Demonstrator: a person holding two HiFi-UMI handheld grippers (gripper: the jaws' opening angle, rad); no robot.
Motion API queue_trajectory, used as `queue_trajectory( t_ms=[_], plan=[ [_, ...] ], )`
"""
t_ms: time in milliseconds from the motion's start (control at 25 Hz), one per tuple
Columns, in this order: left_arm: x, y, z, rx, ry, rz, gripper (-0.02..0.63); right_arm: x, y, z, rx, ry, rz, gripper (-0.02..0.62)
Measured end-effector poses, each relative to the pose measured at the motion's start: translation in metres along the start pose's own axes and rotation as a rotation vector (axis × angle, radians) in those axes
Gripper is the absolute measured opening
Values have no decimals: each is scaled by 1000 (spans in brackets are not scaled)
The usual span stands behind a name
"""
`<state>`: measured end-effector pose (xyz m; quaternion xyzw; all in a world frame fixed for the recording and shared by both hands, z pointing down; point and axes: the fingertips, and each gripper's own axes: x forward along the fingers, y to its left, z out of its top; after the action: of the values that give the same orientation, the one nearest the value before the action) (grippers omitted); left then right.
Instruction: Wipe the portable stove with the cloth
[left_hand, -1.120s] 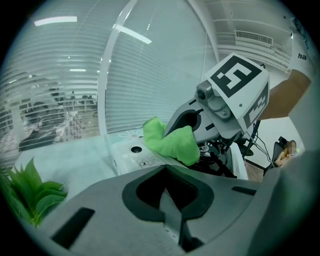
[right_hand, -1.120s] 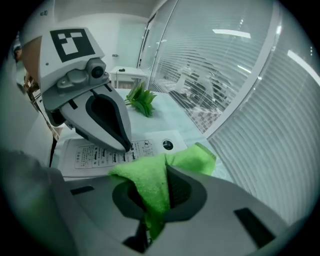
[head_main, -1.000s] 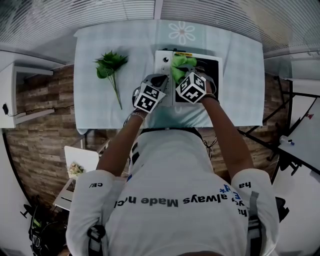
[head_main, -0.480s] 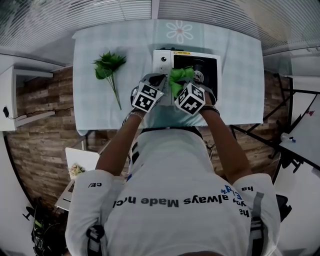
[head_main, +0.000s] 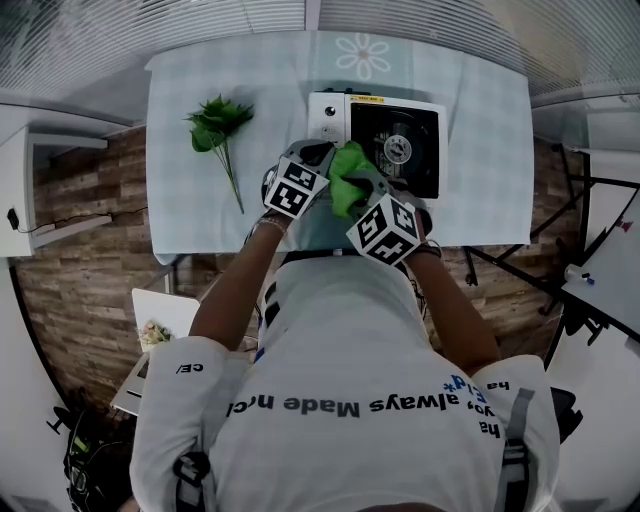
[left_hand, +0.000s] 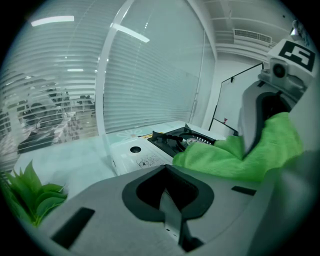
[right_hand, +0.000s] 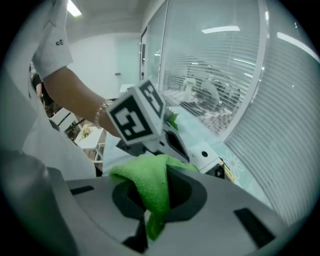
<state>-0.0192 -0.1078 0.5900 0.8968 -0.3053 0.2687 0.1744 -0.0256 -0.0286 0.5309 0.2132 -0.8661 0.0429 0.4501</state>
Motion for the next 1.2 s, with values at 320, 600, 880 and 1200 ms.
queue_trajectory(
  t_ms=[320,600,880,1200],
  plan=[
    [-1,1,-1,-9,5,-12,12,48,93,-31,-40,63,127,23],
    [-1,2,-1,4,16,-4,12,85,115,-61,-34,114,152,23],
    [-1,2,-3,23,37,10,12,81,105,-81,14,121,97,23],
    [-2,3,-4,15,35,21,12,54,77,-126,110,156,9,23]
  ],
)
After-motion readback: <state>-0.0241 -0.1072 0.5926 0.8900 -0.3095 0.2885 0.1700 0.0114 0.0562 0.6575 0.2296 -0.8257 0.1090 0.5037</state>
